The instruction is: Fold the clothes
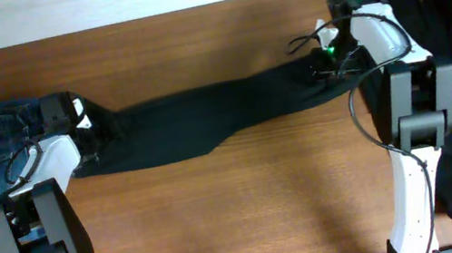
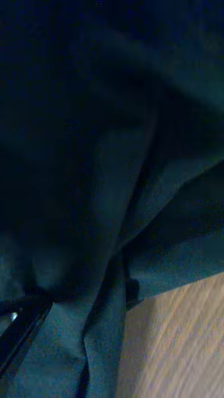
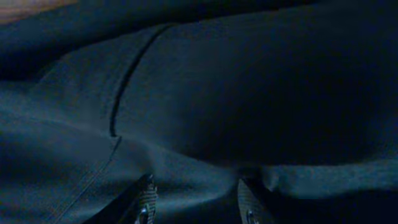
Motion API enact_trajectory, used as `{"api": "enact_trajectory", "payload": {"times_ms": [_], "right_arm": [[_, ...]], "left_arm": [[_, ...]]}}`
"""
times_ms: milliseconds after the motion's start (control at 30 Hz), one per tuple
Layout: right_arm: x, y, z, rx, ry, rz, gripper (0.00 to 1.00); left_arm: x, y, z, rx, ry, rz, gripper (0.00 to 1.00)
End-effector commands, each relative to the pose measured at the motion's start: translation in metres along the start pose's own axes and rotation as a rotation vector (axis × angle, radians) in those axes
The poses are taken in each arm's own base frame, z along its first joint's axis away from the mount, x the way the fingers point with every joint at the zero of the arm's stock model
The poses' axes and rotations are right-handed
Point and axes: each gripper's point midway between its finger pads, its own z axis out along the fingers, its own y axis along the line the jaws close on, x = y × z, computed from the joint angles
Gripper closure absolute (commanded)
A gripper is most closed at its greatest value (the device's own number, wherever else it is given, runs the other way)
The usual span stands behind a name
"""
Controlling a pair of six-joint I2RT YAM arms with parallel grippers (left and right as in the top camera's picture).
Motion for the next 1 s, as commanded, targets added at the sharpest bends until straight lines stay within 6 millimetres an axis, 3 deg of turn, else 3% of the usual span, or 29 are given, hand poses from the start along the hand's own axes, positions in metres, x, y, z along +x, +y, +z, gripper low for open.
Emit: {"api": "enact_trajectory", "payload": {"times_ms": [0, 233, 367, 500, 600, 733, 967], "right_arm": [[0.010, -0.051, 0.007, 0.115, 0.040, 0.084, 0.52], [0.012, -0.042, 0.001, 0.064, 0.046, 0.078, 0.47], [-0.001, -0.034, -0.022, 0.016, -0.020, 0.076, 0.43], [-0.006, -0.041, -0.041, 0.018, -0.060, 0.091, 0.39], [-0.001, -0.049, -0.042, 0.016, -0.044, 0.114, 0.39], [0.002, -0.052, -0.043, 0.015, -0.037, 0.122, 0.34], [0.005, -0.032, -0.040, -0.090, -0.017, 0.122, 0.30]], "left_arm": [[0.024, -0.014, 0.017, 0.079, 0.088, 0.009, 0.01], [0.020, -0.003, 0.018, 0.015, 0.067, 0.012, 0.01], [0.016, 0.008, 0.018, -0.046, 0.048, 0.014, 0.01], [0.012, 0.025, 0.016, -0.146, 0.026, 0.016, 0.01], [0.009, 0.035, 0.014, -0.210, 0.008, 0.006, 0.01], [0.006, 0.034, 0.015, -0.205, -0.006, 0.003, 0.01], [0.007, 0.034, 0.015, -0.201, -0.001, 0.003, 0.01]]}}
